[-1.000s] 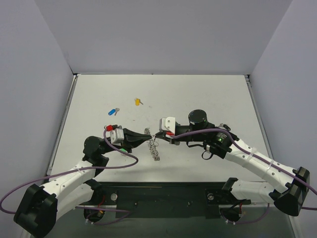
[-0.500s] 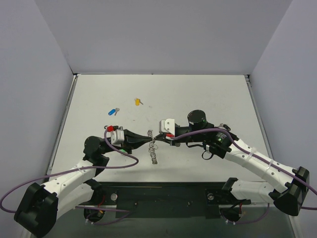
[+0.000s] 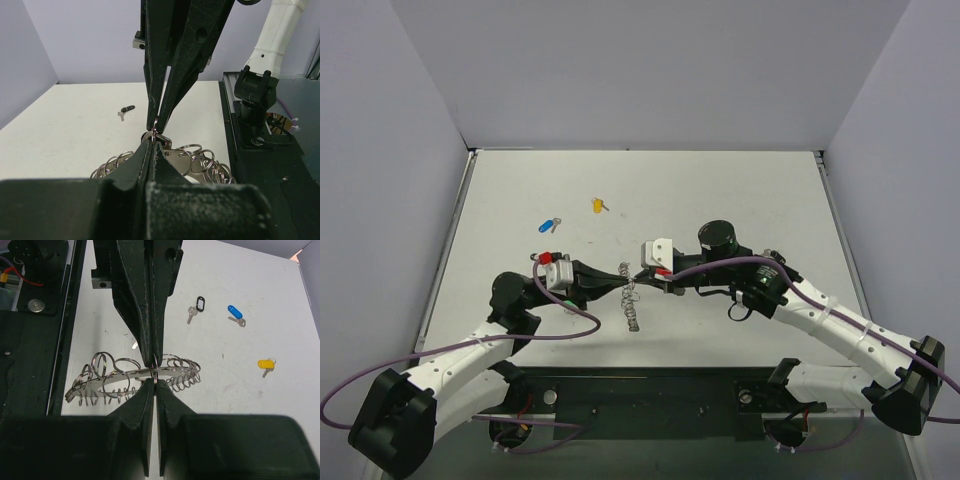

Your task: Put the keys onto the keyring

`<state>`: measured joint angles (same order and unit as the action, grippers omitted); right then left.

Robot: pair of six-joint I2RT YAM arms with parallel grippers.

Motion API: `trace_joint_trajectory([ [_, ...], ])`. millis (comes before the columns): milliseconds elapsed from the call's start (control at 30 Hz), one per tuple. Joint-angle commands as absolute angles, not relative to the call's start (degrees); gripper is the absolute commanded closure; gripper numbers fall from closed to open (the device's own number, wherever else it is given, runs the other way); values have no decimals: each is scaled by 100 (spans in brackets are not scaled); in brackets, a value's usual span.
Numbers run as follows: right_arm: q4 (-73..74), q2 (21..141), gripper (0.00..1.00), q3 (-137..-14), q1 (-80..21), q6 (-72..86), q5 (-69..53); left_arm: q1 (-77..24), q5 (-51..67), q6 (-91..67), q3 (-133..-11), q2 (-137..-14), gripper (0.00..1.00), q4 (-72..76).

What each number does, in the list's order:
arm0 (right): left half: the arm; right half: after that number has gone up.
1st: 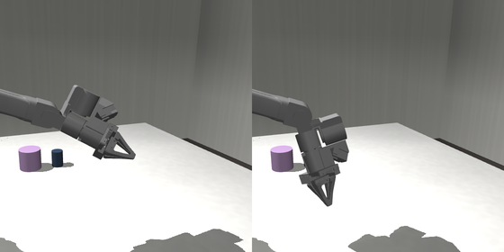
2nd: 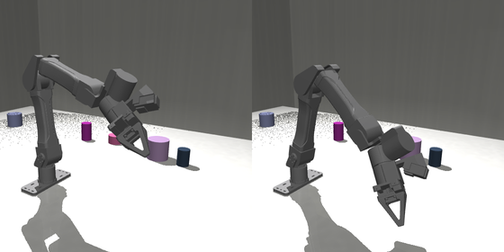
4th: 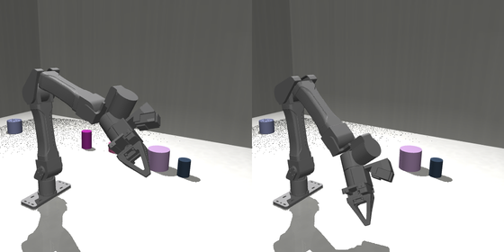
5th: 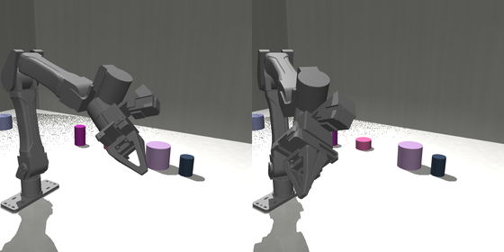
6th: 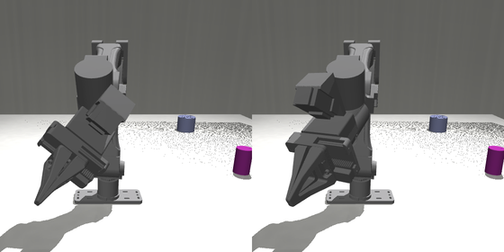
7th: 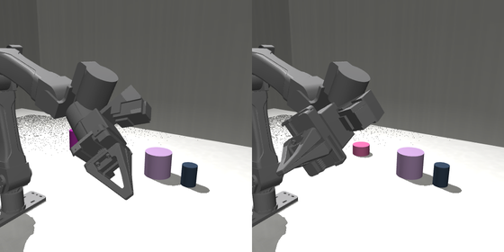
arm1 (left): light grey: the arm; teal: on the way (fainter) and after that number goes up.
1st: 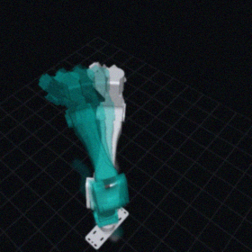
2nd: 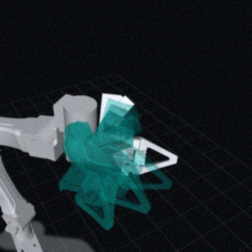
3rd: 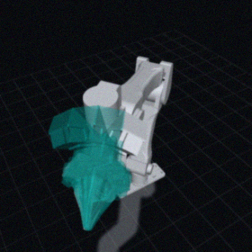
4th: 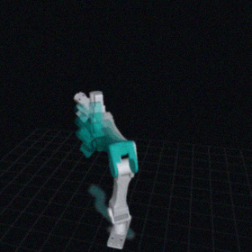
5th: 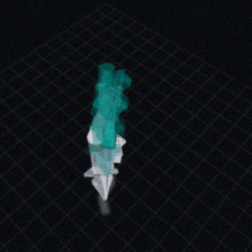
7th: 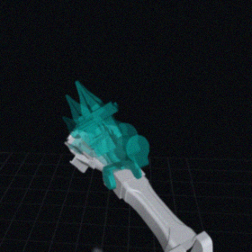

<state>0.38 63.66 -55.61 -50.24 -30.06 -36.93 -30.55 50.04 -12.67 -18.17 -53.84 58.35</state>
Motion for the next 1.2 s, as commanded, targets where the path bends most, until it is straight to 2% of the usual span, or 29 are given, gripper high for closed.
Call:
trace_joint_trajectory([
  [0, -79, 6434, 100, -5889, -5036, -3093, -3929, -3085, 5098, -1134, -2153, -5309, 100, 5740],
  [1167, 387, 6697, 100, -6152, -5212, -3006, -3832, -3094, 4983, -651, -2399, -5212, 100, 4729],
])
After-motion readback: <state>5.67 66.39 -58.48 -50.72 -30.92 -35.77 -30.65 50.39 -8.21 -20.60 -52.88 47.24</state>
